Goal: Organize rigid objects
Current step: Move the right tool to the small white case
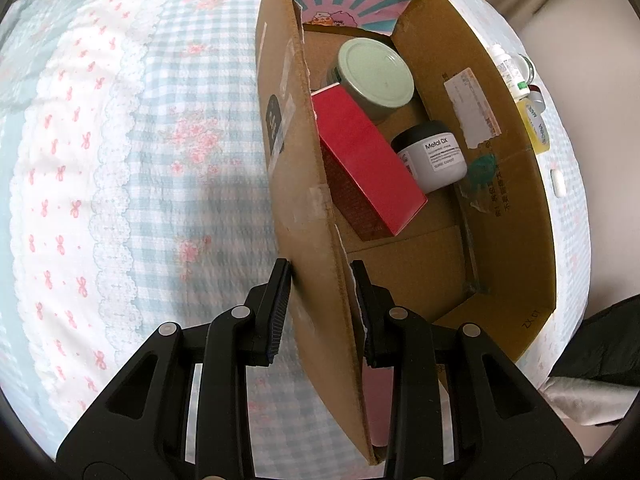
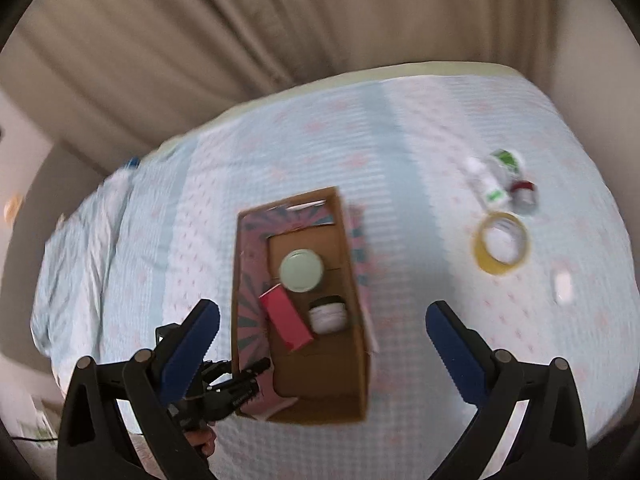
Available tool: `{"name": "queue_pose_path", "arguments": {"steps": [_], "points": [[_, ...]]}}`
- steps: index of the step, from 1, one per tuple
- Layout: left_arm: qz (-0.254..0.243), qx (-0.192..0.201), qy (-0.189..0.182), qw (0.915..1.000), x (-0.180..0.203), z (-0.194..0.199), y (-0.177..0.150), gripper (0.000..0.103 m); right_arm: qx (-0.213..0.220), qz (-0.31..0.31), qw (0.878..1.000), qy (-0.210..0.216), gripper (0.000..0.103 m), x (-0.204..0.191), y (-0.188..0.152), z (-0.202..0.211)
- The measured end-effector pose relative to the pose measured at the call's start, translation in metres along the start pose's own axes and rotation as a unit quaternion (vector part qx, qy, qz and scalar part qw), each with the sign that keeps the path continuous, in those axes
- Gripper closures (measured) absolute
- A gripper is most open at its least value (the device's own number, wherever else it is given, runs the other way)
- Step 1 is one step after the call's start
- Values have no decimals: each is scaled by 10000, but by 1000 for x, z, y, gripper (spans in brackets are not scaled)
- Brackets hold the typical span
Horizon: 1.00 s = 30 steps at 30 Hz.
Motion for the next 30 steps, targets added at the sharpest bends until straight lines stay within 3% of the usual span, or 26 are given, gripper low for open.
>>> {"name": "queue_pose_path", "arguments": {"steps": [11,16,23,30], "points": [[53,3,46,10000,4,-1,0,76,394,-787,9935,-716,0,81,-12,73],[-5,6,58,10000,3,-1,1,76,469,-802,9861,-1374,0,129,-22,81],[72,24,26,10000,3,-2,1,76,444,-709,9773,-1949,0,209,-37,51],[86,61,128,9999,4,-1,-2,76,285,-553,9786,-1962,0,280,-51,-14]]}}
Point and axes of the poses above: each gripper's, at about its wrist camera, not at the fingertips, and z roughly against the way its jaws point, x to its right, y to its top, the point moved 1 cm from there along -z, roughly the way its jaws point, and after that the axes turned 12 degrees about x, right-handed, at the moved point
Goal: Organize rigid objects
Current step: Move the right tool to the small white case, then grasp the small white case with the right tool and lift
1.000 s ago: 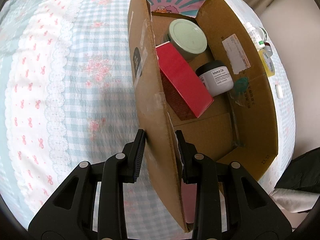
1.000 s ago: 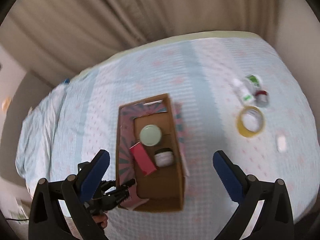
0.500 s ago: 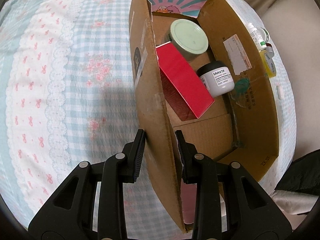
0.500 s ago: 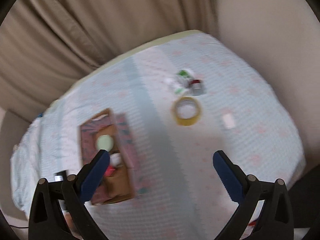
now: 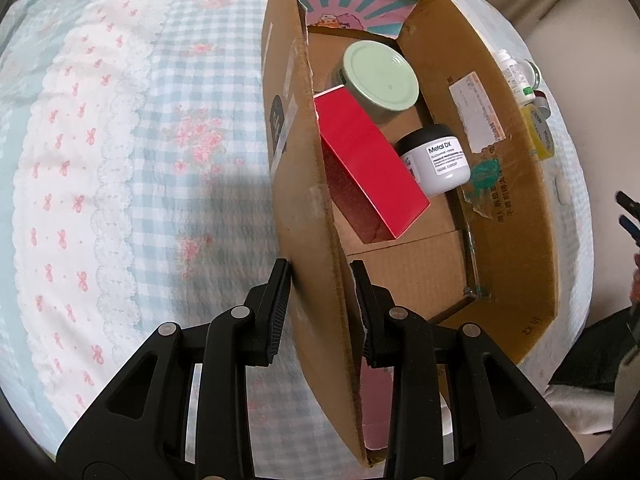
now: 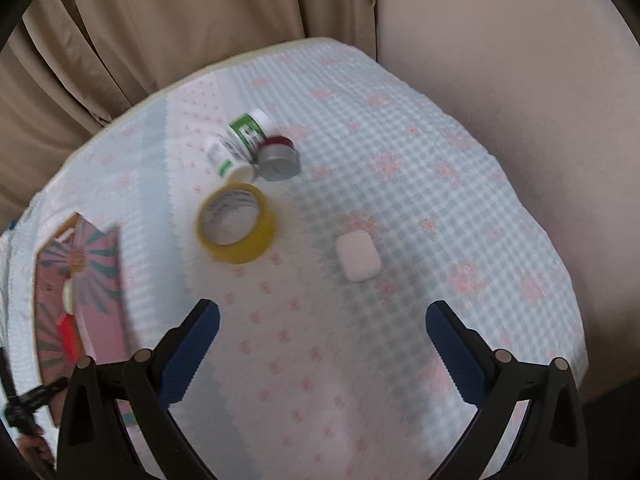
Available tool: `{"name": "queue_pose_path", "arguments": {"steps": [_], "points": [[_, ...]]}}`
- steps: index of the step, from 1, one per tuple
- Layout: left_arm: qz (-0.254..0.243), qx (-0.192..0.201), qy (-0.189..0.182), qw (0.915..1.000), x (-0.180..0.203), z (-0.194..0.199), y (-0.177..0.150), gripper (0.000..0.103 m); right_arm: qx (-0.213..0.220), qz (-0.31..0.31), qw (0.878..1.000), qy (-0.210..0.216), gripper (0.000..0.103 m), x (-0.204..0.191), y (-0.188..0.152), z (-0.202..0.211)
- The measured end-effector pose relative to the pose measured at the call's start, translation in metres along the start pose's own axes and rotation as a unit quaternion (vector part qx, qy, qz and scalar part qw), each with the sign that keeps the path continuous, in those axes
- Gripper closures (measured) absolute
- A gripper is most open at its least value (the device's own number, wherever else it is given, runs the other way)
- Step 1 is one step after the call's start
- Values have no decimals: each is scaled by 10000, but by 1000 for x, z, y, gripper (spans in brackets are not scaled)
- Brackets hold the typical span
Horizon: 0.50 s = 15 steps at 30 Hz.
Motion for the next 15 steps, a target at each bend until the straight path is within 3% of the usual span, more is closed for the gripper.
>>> {"name": "queue_pose_path", "arguments": {"steps": [9,15], "points": [[212,105,97,9997,0,3,-4,76,-27,151,9999,78,2,23,-1,-78],[351,159,-13,9993,-5,5,-7,76,-119,330,9994,25,13,30,-6,-126]]}}
Point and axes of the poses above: each gripper's, at about its wrist camera, not at the fingertips, and z roughly against the way its jaws point, x to its right, y to its top, the point moved 1 cm from there along -z, roughly the way its jaws point, and after that the axes turned 12 degrees about x, right-handed, at the moved point
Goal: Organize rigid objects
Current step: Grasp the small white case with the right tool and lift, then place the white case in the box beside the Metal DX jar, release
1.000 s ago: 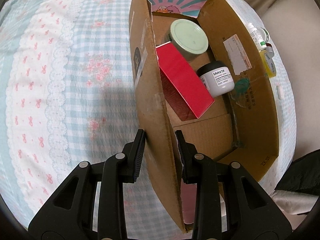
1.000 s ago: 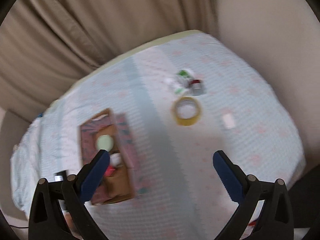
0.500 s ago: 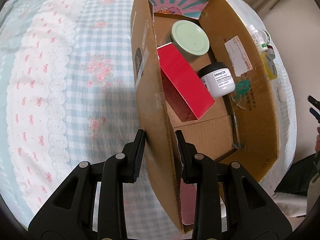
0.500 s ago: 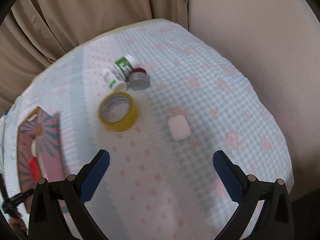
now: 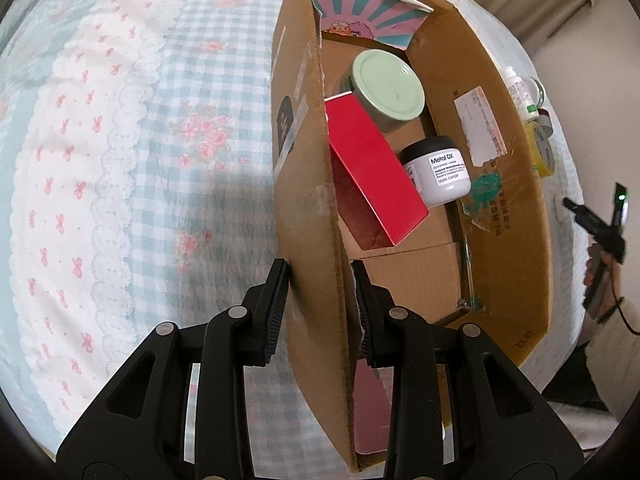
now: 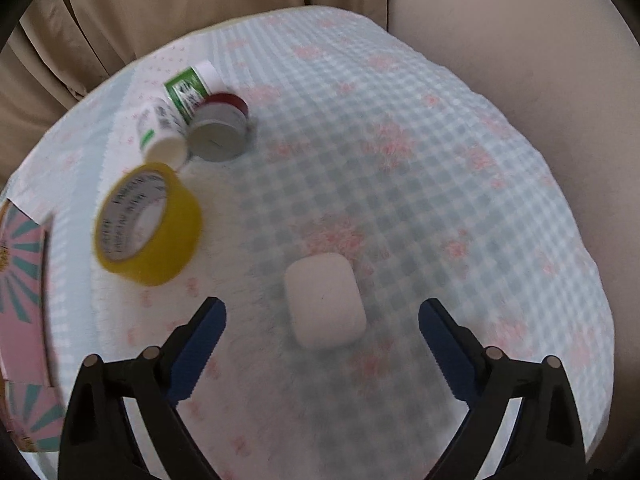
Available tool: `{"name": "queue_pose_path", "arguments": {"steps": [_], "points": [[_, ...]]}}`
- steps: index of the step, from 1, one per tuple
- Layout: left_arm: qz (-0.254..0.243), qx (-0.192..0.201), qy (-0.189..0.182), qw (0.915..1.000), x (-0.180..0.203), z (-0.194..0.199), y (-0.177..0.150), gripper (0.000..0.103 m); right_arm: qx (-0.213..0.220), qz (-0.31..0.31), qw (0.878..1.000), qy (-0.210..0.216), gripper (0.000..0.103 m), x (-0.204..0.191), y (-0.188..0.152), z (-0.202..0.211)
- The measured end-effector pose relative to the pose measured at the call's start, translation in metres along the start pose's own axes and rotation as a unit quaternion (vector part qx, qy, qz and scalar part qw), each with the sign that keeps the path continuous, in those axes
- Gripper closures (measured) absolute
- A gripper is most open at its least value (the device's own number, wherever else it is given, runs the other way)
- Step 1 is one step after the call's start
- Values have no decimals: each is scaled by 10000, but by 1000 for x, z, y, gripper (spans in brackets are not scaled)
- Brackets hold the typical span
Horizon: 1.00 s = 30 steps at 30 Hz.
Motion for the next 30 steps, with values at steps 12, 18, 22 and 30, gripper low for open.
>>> {"name": "queue_pose_path", "arguments": {"steps": [12,18,22,30], "points": [[-77,49,130,9999,5,1,-2,76,-31,423,9990,-161,60,-10,-10,-23],[-85,46,128,9999,6,1,-2,76,21,317,9994,-99,60,-7,0,-14],[-147,29,145,9998,8,0,-1,76,187,242,9995,-53,60,-9,14,9],[-200,6,249,9995,13,-1,0,76,547,32,9984,103,60,-36,57,87]]}}
Point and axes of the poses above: each gripper's, at about its wrist camera, not at the fingertips, and z roughly against the way its jaws point, x to its right, y to its top, the point moved 1 cm from there along -z, roughly the way its jaws point, and after that the axes turned 12 degrees about x, right-handed, at the moved point
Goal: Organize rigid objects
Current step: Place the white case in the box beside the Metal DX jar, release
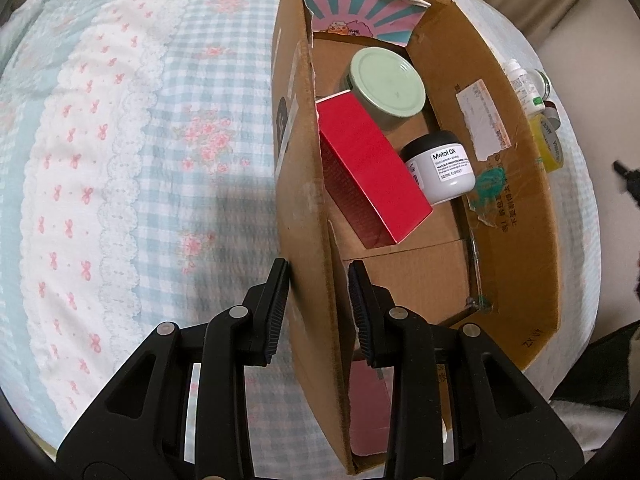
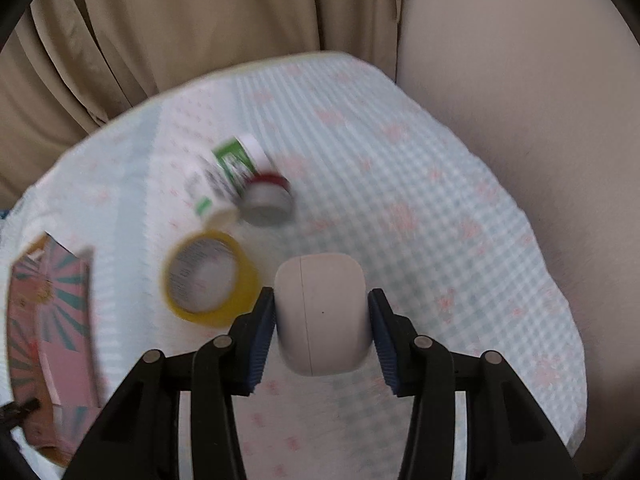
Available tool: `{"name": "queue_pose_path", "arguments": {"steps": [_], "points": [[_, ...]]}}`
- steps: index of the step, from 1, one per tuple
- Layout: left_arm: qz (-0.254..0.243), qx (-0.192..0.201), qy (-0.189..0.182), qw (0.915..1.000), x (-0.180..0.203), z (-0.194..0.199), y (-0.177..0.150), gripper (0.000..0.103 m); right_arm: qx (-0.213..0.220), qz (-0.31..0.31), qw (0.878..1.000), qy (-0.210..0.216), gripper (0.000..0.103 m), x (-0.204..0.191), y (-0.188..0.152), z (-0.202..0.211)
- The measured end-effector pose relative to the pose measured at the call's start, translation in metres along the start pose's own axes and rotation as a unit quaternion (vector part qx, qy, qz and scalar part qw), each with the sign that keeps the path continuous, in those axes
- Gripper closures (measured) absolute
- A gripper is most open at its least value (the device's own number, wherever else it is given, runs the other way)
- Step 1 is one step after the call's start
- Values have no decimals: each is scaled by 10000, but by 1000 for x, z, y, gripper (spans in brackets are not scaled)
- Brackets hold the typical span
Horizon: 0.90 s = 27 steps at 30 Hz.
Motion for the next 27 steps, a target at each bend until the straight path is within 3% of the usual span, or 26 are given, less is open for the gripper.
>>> {"name": "queue_pose_path", "arguments": {"steps": [8,15,27], "points": [[-221,-48,159,9996,9,-3,2,76,76,-82,9996,245,60,-59,28,62],[-216,-133,117,9996,11,-5,5,76,36,-31,9972,751,60,-139,34,90],[-92,-148,-26,9998,-3,-3,6,76,-501,379,9839,1675,60,-280,-11,73]]}}
Point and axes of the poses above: each gripper's, at about its wrist camera, not at the fingertips, and z roughly against the way its jaws point, x to its right, y to its top, the point moved 1 cm from there along -z, roughly the way its jaws point, and after that the axes turned 12 degrees about x, right-handed, at the moved point
